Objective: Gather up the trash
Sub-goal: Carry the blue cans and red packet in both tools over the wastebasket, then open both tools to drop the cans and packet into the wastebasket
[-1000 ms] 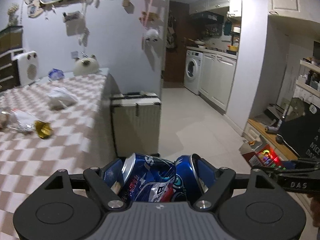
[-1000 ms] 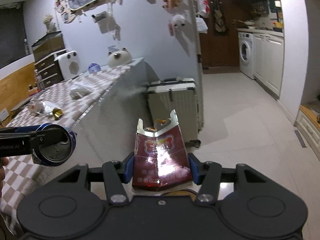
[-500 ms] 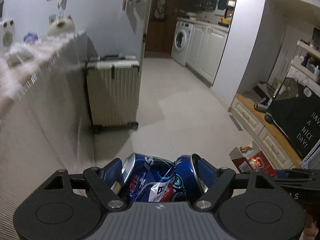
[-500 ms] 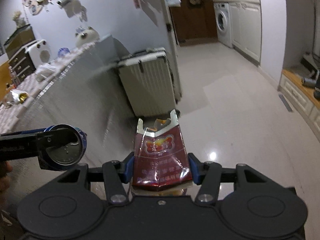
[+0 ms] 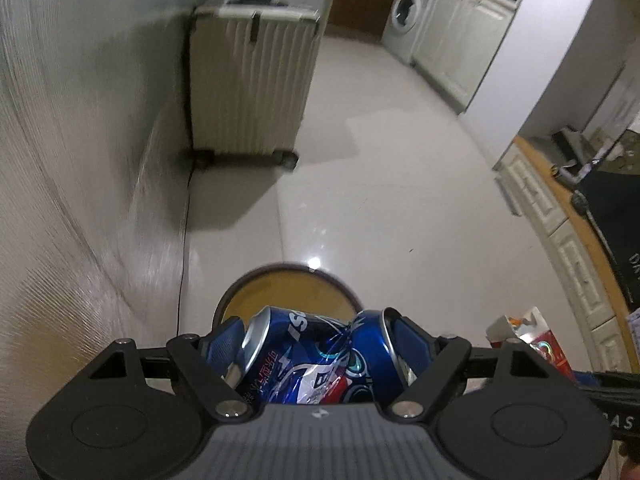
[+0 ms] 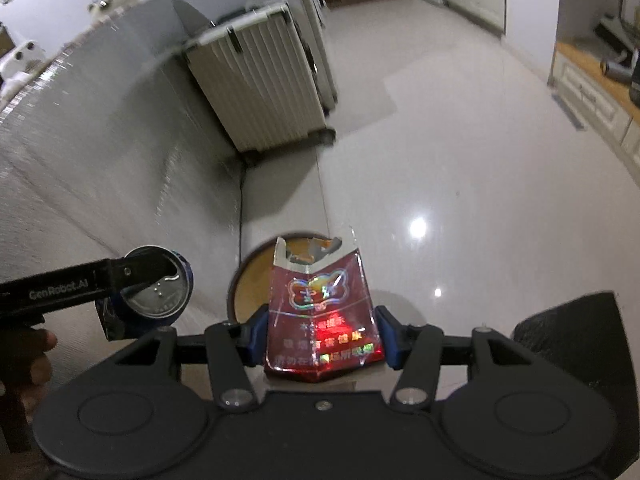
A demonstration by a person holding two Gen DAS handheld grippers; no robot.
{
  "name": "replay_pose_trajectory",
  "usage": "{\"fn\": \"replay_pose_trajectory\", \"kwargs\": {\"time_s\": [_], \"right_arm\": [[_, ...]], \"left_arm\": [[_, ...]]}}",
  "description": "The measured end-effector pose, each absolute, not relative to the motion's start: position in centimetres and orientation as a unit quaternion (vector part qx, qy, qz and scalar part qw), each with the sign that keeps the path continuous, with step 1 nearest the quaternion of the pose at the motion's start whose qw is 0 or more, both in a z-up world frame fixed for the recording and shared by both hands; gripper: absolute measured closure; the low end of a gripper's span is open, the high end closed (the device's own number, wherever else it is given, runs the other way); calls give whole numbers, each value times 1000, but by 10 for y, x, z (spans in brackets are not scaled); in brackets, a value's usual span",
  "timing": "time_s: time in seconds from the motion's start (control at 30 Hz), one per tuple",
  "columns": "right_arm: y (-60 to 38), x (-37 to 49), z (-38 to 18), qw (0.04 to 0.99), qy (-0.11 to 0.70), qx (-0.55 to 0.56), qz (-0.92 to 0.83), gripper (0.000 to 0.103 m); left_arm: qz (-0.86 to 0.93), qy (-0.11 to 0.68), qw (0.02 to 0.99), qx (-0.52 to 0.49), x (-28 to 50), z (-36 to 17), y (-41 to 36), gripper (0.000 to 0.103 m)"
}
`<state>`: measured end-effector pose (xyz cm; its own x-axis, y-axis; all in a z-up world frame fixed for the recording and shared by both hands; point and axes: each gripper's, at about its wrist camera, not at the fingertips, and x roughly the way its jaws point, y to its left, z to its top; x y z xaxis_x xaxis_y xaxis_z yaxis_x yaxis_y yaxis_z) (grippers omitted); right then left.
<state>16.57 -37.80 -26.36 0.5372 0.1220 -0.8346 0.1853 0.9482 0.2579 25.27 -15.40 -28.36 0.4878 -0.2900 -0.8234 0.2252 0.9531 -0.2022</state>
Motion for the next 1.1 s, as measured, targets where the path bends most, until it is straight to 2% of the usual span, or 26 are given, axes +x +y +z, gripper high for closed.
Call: {"fn": "replay_pose_trajectory", "kwargs": {"time_s": [0.3, 0.6, 0.87, 1.1], "right_arm": [[-377, 205, -337, 826, 534, 180, -22, 48], [-378, 229, -376, 811, 541, 221, -33, 48], [-375, 251, -401, 796, 548, 255, -30, 48], [-357, 296, -421, 783, 563, 264, -15, 48]], "left_arm": [[-146, 524, 837, -57, 298, -369, -155, 21], [-158, 563, 809, -63, 324, -451, -169, 21], [-178, 577, 797, -11, 331, -488, -175, 20], [-232, 584, 778, -12, 331, -491, -178, 19]]}}
